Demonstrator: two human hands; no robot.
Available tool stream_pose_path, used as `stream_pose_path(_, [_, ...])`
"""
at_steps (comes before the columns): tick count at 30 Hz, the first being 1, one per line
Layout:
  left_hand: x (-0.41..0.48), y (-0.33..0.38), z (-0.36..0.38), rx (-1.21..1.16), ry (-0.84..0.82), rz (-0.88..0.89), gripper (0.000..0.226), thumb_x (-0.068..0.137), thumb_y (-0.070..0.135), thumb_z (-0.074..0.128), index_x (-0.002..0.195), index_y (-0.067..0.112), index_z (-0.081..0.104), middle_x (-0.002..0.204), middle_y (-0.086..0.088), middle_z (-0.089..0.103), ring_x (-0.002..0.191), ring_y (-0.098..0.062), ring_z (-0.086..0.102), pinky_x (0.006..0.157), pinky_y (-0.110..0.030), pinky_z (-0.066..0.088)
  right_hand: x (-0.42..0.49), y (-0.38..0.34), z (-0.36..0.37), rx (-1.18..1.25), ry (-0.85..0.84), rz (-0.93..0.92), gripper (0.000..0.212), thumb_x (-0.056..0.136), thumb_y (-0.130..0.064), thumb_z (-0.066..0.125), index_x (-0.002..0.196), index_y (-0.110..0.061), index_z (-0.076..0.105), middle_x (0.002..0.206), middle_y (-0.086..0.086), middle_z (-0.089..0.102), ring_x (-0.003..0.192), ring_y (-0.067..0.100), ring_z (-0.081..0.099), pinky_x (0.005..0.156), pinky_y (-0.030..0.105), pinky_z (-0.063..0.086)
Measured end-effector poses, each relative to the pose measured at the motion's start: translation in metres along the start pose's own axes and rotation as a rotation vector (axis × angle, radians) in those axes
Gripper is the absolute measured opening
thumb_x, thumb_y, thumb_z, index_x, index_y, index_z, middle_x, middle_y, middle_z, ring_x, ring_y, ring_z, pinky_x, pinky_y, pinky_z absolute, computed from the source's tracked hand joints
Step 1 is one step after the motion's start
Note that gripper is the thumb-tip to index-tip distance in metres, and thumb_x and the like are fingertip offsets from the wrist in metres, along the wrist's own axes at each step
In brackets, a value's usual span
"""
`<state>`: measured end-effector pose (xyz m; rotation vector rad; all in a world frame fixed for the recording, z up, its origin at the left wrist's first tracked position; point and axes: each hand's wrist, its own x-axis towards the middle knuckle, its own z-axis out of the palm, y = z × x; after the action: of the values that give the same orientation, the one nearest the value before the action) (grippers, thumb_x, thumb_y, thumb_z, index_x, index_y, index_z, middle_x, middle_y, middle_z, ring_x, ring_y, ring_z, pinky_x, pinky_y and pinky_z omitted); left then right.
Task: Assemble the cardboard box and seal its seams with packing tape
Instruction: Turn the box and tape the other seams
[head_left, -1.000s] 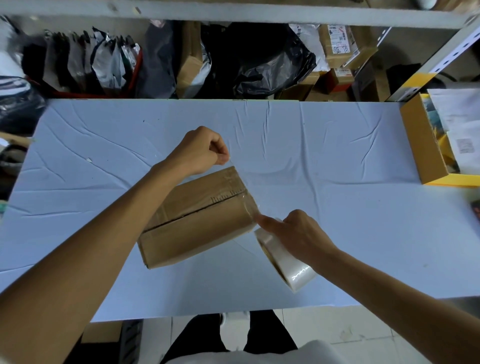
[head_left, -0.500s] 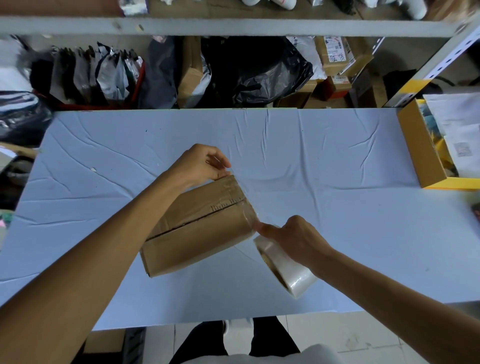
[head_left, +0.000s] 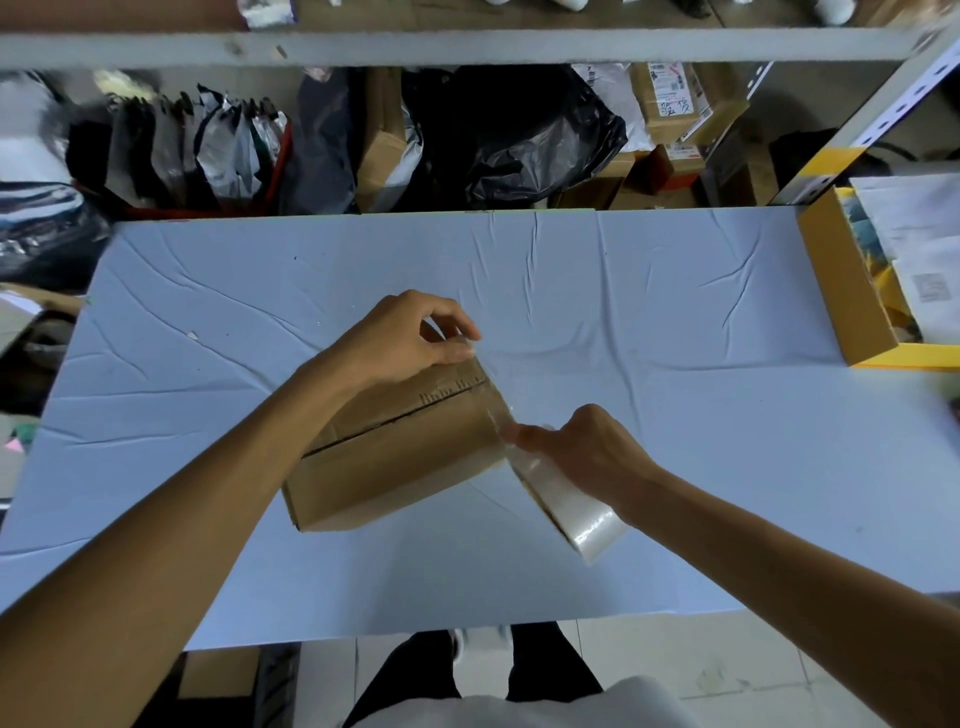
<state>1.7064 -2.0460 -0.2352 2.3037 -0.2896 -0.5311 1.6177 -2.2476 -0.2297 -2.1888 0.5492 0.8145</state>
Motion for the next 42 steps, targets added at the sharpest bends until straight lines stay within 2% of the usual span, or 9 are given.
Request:
stream_pose_path(5, [0.001, 0.0, 0.0, -0.067, 0.082, 0.022, 0.027, 0.083, 0.023, 0.073, 0.108, 0.025, 0.063, 0.096, 0.003, 0.066, 0.088, -0.012, 0.063, 0.076, -0.017, 0.048, 0.009, -0.006, -0.003, -0.015, 0.041, -0.019, 0.06, 0.071, -0.06, 0.071, 0.063, -0.013, 0.034, 0.061, 0.0, 0.035, 0.052, 0.017, 0.031, 0.049, 0.029, 0.025])
stream_pose_path(11, [0.001, -0.002, 0.002, -0.033, 0.13, 0.077, 0.009, 0.087, 0.019, 0.067, 0.094, 0.023, 0.063, 0.096, 0.002, 0.064, 0.09, -0.008, 0.061, 0.076, -0.017, 0.047, 0.014, -0.007, -0.006, -0.005, 0.083, -0.029, 0.062, 0.076, -0.061, 0.067, 0.061, -0.014, 0.028, 0.059, 0.0, 0.031, 0.051, 0.018, 0.028, 0.049, 0.028, 0.023])
stream_pose_path(13, [0.003, -0.006, 0.004, -0.036, 0.121, 0.091, 0.006, 0.088, 0.018, 0.066, 0.091, 0.023, 0.066, 0.099, 0.004, 0.064, 0.091, -0.007, 0.06, 0.079, -0.022, 0.05, 0.013, -0.004, -0.005, -0.022, 0.082, -0.028, 0.065, 0.074, -0.065, 0.065, 0.06, -0.015, 0.027, 0.058, 0.0, 0.031, 0.05, 0.018, 0.027, 0.049, 0.028, 0.023])
stream_pose_path(22, [0.006, -0.005, 0.005, 0.03, 0.068, 0.118, 0.01, 0.091, 0.013, 0.062, 0.096, 0.017, 0.07, 0.099, 0.006, 0.065, 0.091, -0.008, 0.06, 0.075, -0.015, 0.046, 0.011, -0.001, -0.006, -0.019, 0.078, -0.039, 0.068, 0.072, -0.067, 0.066, 0.059, -0.016, 0.024, 0.058, -0.001, 0.028, 0.05, 0.017, 0.024, 0.05, 0.03, 0.02])
stream_pose_path(27, [0.007, 0.001, 0.006, 0.11, 0.05, 0.13, 0.013, 0.093, 0.01, 0.058, 0.092, 0.014, 0.07, 0.096, 0.004, 0.062, 0.09, -0.013, 0.057, 0.08, -0.024, 0.046, 0.009, 0.0, -0.007, 0.03, 0.077, -0.071, 0.068, 0.072, -0.063, 0.069, 0.059, -0.016, 0.021, 0.057, -0.001, 0.023, 0.052, 0.018, 0.021, 0.051, 0.03, 0.017])
stream_pose_path(30, [0.007, 0.001, 0.007, 0.14, 0.054, 0.119, 0.018, 0.094, 0.008, 0.055, 0.09, 0.018, 0.069, 0.096, 0.004, 0.059, 0.091, -0.013, 0.056, 0.082, -0.027, 0.046, 0.006, 0.003, -0.007, 0.059, 0.06, -0.098, 0.064, 0.072, -0.054, 0.071, 0.057, -0.016, 0.022, 0.053, 0.0, 0.024, 0.051, 0.018, 0.024, 0.051, 0.031, 0.019])
stream_pose_path(34, [0.005, -0.001, 0.015, 0.065, 0.061, 0.138, 0.035, 0.094, -0.005, 0.045, 0.089, 0.022, 0.068, 0.095, 0.002, 0.052, 0.093, -0.007, 0.054, 0.083, -0.019, 0.043, 0.002, 0.007, -0.01, 0.089, 0.009, -0.165, 0.044, 0.073, -0.036, 0.068, 0.062, -0.01, 0.035, 0.062, 0.008, 0.03, 0.059, 0.02, 0.031, 0.053, 0.032, 0.021])
stream_pose_path(38, [0.005, 0.003, 0.018, 0.12, 0.059, 0.184, 0.042, 0.09, -0.011, 0.042, 0.083, 0.02, 0.07, 0.094, 0.005, 0.055, 0.098, -0.014, 0.046, 0.092, -0.036, 0.046, 0.002, 0.009, -0.012, 0.128, -0.044, -0.182, 0.042, 0.076, -0.036, 0.069, 0.065, -0.009, 0.04, 0.065, 0.01, 0.033, 0.06, 0.02, 0.033, 0.054, 0.032, 0.023])
stream_pose_path(42, [0.006, 0.004, 0.016, 0.188, 0.025, 0.208, 0.053, 0.086, -0.017, 0.04, 0.086, 0.026, 0.071, 0.093, 0.007, 0.056, 0.1, -0.011, 0.039, 0.093, -0.034, 0.046, 0.002, 0.009, -0.015, 0.141, -0.067, -0.178, 0.046, 0.076, -0.036, 0.07, 0.064, -0.008, 0.036, 0.065, 0.011, 0.029, 0.061, 0.021, 0.03, 0.052, 0.03, 0.02])
